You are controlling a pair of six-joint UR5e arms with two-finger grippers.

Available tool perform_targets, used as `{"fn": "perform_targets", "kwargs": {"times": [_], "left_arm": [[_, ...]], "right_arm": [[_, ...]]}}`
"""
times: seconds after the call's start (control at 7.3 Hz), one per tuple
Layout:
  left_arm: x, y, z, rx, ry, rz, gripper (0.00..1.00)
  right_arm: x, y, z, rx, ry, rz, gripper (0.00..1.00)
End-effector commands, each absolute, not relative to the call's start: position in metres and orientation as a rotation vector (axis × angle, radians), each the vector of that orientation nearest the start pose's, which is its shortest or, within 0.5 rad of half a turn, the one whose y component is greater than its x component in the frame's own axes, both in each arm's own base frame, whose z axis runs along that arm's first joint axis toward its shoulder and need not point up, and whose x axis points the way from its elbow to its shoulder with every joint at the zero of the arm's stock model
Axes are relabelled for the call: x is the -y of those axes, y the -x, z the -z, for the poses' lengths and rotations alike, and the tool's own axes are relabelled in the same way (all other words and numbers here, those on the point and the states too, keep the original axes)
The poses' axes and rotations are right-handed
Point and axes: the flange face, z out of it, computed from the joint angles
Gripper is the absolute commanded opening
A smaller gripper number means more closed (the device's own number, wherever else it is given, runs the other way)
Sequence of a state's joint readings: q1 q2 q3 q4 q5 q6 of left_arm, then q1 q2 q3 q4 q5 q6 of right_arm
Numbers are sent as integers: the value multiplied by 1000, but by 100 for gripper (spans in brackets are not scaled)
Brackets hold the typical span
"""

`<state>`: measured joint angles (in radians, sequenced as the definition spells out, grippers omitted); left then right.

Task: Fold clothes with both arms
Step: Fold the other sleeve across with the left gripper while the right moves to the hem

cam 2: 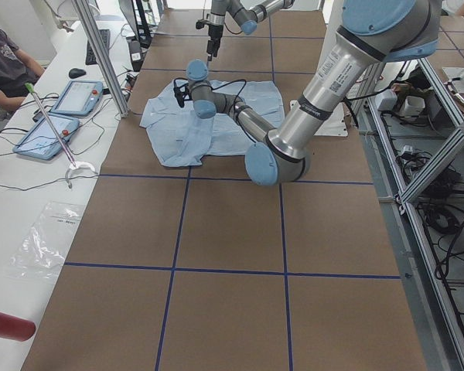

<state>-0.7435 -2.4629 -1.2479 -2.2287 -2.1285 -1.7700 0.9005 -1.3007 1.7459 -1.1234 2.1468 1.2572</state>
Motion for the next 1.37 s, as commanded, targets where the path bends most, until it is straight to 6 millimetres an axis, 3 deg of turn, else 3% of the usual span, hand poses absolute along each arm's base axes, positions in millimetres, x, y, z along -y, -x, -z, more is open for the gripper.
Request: {"fn": "perform_targets", "kwargs": {"times": [0.0,0.27,0.41,0.55,0.68,0.96,1.1,1.23], "left_arm": [[584,-563,-92,-1306,111,509,0],[561,-592,-71,-1326,79,497,3],[545,-607,-68,-1349,44,484,74],[537,-612,-62,-1368,32,479,99],[534,-610,-44,-1392,32,476,99],[521,-601,-29,-1423,36,456,99],[511,-586,-40,-1440,35,446,99],[500,-567,-56,-1456,28,442,99]], "right_arm": [[512,300,-398,992,-52,-275,100],[511,299,-402,986,-49,-278,100],[511,298,-401,988,-51,-279,100],[508,296,-404,984,-47,-287,100],[505,298,-406,978,-44,-298,100],[476,333,-401,970,-8,-331,100],[429,365,-402,936,-26,-364,100],[382,377,-401,920,-47,-432,100]]}}
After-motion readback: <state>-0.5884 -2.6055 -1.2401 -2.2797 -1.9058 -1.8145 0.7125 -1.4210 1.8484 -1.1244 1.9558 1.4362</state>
